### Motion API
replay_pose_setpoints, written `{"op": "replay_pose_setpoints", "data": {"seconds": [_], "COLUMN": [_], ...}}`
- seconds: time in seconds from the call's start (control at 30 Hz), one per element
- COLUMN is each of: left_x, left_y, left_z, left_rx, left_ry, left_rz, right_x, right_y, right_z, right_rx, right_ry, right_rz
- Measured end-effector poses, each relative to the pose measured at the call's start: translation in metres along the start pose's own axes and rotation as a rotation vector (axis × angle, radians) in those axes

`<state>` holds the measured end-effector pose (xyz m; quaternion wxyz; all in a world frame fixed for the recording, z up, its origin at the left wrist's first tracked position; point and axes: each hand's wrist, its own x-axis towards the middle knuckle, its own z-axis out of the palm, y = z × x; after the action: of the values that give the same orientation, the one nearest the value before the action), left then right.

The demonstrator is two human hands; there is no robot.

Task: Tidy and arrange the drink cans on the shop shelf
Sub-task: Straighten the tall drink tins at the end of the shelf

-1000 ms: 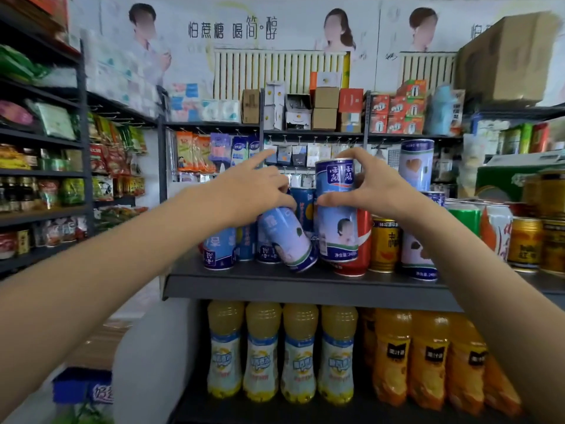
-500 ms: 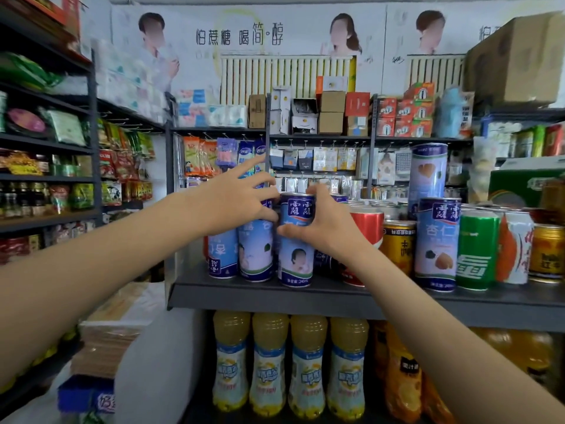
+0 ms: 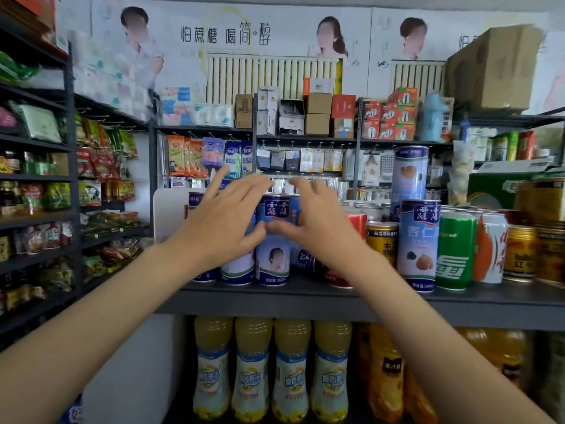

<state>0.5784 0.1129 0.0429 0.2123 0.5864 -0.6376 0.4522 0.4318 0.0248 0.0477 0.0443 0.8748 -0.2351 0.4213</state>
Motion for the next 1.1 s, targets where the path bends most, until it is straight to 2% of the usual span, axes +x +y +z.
{"op": "replay_pose_setpoints", "data": {"seconds": [0.07,0.13,0.2,0.3,0.47,0.53,0.63,0.73,0.83,0.9,0.97,1.1], "left_x": [0.004,0.011,0.017,0.021,0.021,0.022,0.021,0.017,0.010,0.007,0.006,0.006], "left_y": [0.004,0.012,0.023,0.028,0.023,0.022,0.021,0.019,0.018,0.016,0.014,0.013], "left_z": [0.001,0.003,0.007,0.018,0.020,0.018,0.016,0.017,0.020,0.024,0.027,0.028], "left_rx": [0.017,0.046,0.036,0.081,0.099,0.074,0.048,0.003,-0.042,-0.026,-0.007,0.000], "left_ry": [0.022,0.053,0.004,-0.142,-0.157,-0.176,-0.180,-0.156,-0.087,-0.040,-0.019,-0.014], "left_rz": [0.022,0.041,0.017,-0.044,-0.028,-0.029,-0.038,-0.067,-0.087,-0.078,-0.080,-0.080], "right_x": [-0.004,-0.006,-0.008,-0.011,-0.009,-0.009,-0.007,0.004,0.022,0.030,0.032,0.021], "right_y": [0.019,0.039,0.046,0.045,0.050,0.045,0.030,0.017,0.009,0.005,0.005,0.007], "right_z": [-0.028,-0.047,-0.047,-0.032,-0.028,-0.024,-0.016,-0.009,-0.002,0.006,0.011,0.016], "right_rx": [-0.061,-0.131,-0.209,-0.359,-0.361,-0.430,-0.606,-0.784,-0.918,-0.960,-0.976,-1.023], "right_ry": [0.073,0.067,0.004,-0.141,-0.266,-0.235,-0.194,-0.426,-0.654,-0.749,-0.761,-0.672], "right_rz": [0.046,0.135,0.149,0.065,0.108,0.048,-0.182,-0.292,-0.276,-0.258,-0.260,-0.269]}}
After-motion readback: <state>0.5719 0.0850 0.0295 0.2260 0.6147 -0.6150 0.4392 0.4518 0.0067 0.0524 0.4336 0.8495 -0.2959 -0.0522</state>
